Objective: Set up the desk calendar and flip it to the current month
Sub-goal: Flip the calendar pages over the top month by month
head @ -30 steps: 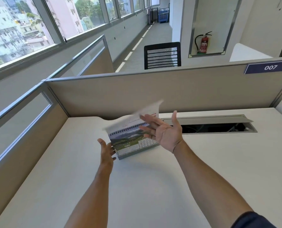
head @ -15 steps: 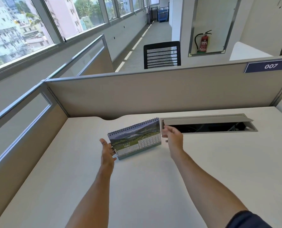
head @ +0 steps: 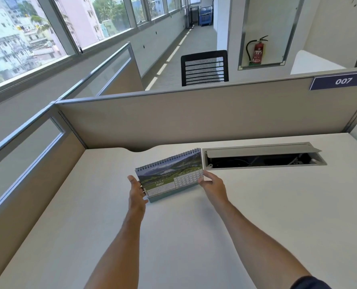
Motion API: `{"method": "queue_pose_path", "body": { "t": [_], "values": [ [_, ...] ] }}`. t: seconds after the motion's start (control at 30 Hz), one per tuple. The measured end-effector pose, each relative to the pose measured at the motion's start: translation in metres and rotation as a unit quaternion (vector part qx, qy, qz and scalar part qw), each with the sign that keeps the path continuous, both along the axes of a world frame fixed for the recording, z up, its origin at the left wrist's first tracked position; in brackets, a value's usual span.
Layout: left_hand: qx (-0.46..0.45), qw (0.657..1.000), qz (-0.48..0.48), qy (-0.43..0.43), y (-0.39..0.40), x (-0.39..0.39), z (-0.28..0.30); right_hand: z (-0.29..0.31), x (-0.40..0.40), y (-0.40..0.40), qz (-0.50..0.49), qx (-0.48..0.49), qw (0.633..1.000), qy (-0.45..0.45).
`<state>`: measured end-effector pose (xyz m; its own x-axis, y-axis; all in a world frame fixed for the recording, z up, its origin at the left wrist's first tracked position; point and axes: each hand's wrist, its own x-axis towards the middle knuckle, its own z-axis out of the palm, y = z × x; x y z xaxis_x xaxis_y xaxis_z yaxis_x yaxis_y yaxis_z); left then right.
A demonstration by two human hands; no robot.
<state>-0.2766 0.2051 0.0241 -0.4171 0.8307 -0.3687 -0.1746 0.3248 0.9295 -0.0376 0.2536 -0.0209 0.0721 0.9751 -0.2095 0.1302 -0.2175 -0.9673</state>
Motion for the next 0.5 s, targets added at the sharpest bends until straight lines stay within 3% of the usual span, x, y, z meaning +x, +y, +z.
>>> {"method": "queue_pose_path", "body": {
  "t": [0.23,0.4,0.5],
  "values": [
    [0.003,1.0,-0.001,-0.007,-0.001,0.0,0.0,-0.008,0.003,-0.011,-0.075,0.046,0.996,0.035],
    [0.028,0.999,-0.032,0.006,-0.006,-0.001,0.0,0.006,0.018,-0.011,0.043,-0.029,0.979,0.2],
    [0.037,0.998,-0.044,0.01,-0.009,-0.002,0.001,0.016,0.019,-0.012,0.062,-0.043,0.959,0.273]
  ]
}}
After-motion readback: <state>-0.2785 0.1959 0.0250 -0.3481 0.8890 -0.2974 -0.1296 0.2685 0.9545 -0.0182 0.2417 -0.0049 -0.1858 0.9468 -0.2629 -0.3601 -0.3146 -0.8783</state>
